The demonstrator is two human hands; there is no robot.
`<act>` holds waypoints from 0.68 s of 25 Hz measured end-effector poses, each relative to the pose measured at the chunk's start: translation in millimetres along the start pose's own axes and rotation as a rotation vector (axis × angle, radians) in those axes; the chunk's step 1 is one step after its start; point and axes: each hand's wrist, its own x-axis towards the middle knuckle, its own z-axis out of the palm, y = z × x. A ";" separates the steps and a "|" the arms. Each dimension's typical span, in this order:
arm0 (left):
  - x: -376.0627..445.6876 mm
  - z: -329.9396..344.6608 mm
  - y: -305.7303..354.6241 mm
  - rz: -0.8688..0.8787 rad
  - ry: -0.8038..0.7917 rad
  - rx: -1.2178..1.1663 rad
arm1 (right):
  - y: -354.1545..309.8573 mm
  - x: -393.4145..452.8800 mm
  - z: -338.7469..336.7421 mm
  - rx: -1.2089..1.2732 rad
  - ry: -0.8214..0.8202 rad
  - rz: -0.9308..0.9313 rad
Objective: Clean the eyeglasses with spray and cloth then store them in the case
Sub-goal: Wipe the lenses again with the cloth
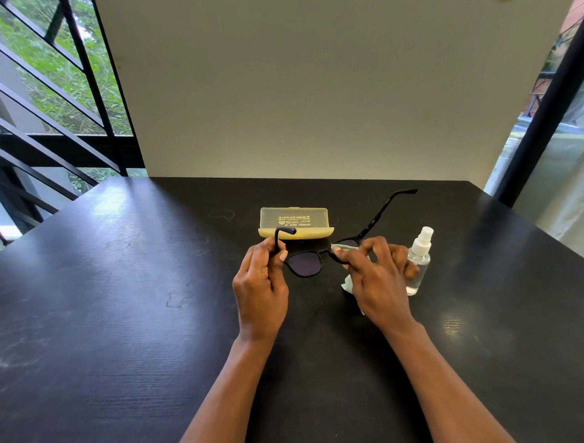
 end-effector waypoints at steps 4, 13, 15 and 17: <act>0.3 0.4 0.3 0.012 0.018 0.000 | 1.0 -1.9 -3.6 -0.101 0.221 0.016; 0.2 0.7 -0.9 0.056 0.006 0.001 | -1.8 -1.4 0.7 -0.075 0.009 0.041; -0.5 0.9 -1.6 0.053 0.002 0.005 | -3.6 -0.9 -0.7 0.001 -0.019 0.067; -0.7 1.1 -1.5 0.040 0.002 -0.003 | -3.5 -0.2 -3.1 0.042 -0.004 0.074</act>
